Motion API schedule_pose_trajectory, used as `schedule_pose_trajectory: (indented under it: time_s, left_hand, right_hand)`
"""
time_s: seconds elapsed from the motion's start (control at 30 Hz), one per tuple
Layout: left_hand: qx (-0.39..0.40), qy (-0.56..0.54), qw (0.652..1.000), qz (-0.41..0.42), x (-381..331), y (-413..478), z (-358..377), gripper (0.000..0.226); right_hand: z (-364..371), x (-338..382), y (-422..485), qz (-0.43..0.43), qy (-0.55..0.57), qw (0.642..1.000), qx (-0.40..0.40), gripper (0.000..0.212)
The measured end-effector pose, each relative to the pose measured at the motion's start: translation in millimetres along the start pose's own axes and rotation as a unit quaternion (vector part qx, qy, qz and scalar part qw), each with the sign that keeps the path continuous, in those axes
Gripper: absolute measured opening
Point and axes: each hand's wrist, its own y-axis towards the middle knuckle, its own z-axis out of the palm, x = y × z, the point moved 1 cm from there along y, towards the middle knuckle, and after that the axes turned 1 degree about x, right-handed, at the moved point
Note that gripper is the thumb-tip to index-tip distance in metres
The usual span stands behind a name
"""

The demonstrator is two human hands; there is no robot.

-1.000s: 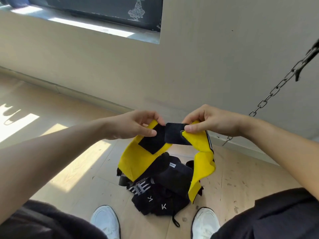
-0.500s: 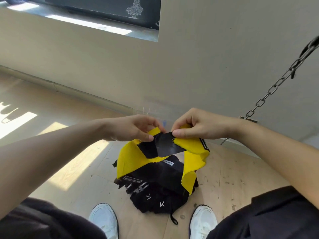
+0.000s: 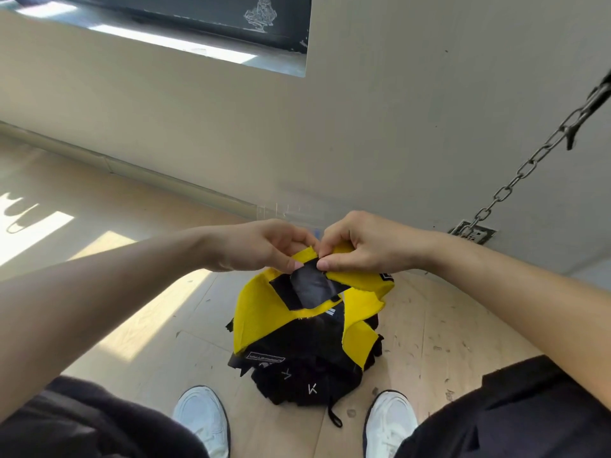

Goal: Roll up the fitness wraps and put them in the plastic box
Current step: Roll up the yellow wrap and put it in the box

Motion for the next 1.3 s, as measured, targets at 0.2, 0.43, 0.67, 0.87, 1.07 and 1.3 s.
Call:
schedule_pose_trajectory:
  time_s: [0.2, 0.43, 0.67, 0.87, 1.07, 1.3]
  left_hand:
    - [-0.056, 0.012, 0.998, -0.025, -4.2, -0.4, 0.3, 0.043]
    - [-0.067, -0.004, 0.998, 0.0, -0.4, -3.2, -2.4, 0.037]
    - [-0.043, -0.007, 0.999, 0.025, -14.3, -6.3, 0.9, 0.032]
    - [-0.037, -0.007, 0.998, 0.045, -18.2, -11.4, -1.2, 0.032]
    - [-0.086, -0.021, 0.996, 0.024, -7.2, -10.7, -6.2, 0.045]
    - [-0.075, 0.071, 0.995, 0.004, -0.1, -9.2, -0.3, 0.036]
  right_hand:
    - [9.8, -3.5, 3.0, 0.001, -0.039, 0.994, -0.102, 0.02]
    - [11.5, -11.4, 1.7, -0.008, 0.011, 0.983, -0.185, 0.028]
    - [11.2, -13.5, 0.7, 0.056, 0.186, 0.981, -0.032, 0.043]
    - [11.5, -6.3, 2.1, 0.045, 0.251, 0.967, 0.017, 0.047]
    - [-1.5, 3.4, -3.2, 0.049, 0.193, 0.977, -0.07, 0.022]
    - [-4.0, 3.7, -8.5, 0.052, 0.158, 0.981, -0.103, 0.023]
